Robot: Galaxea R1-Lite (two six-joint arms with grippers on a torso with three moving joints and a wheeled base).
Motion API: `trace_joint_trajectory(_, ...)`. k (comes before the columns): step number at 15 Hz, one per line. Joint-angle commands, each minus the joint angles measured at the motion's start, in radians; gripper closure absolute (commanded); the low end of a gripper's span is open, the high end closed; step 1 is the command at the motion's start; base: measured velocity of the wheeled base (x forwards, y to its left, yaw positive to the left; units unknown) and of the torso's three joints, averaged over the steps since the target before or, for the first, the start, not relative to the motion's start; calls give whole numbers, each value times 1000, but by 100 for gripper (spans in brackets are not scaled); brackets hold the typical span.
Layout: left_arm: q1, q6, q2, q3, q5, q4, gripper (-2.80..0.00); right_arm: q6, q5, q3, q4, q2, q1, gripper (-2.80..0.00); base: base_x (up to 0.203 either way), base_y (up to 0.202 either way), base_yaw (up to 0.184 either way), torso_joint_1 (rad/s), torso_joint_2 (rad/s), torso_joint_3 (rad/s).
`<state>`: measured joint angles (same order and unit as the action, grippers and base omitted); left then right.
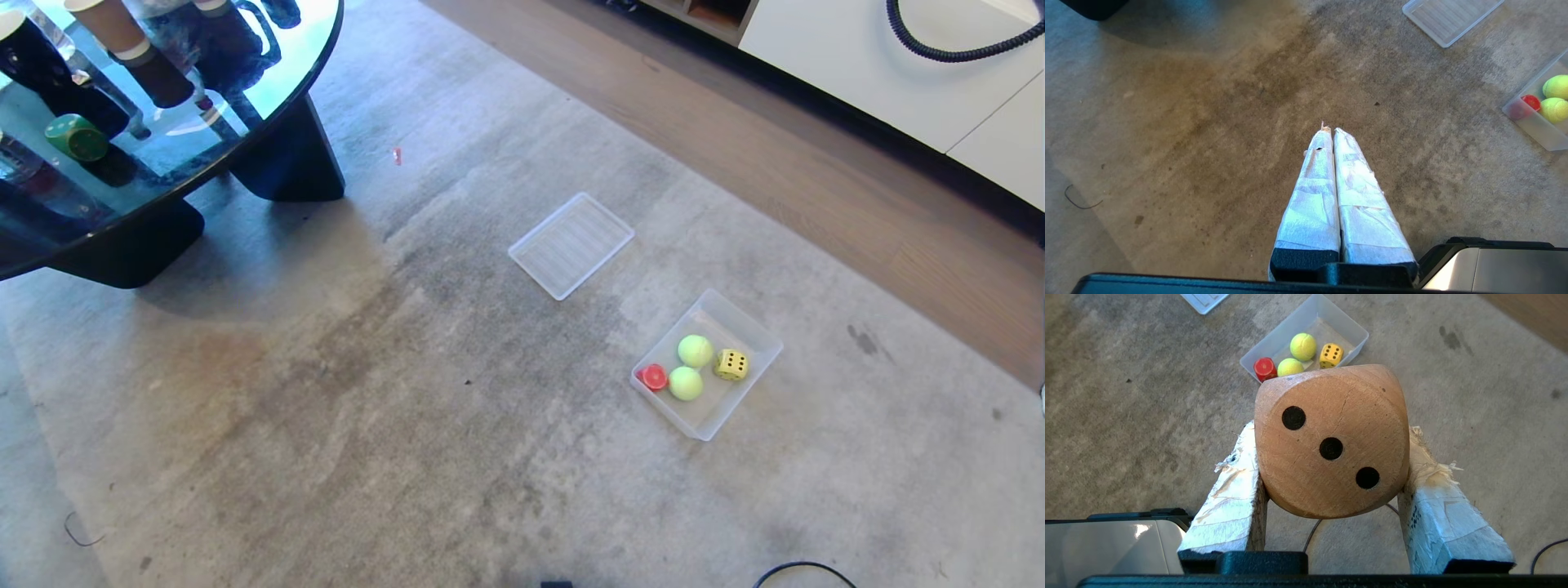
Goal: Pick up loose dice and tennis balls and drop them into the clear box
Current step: Put the toys in the box
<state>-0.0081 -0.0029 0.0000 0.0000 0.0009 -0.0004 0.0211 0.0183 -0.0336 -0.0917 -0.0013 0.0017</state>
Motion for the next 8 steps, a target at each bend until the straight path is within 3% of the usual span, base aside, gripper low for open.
trace_joint_trajectory(1,0,-2,0,0,2,0,0,0,0,0,0,0,0,0,0,0,0,2,1,-199)
trace_joint_trajectory(8,0,-2,0,0,2,0,0,0,0,0,0,0,0,0,0,0,0,3,4,-196)
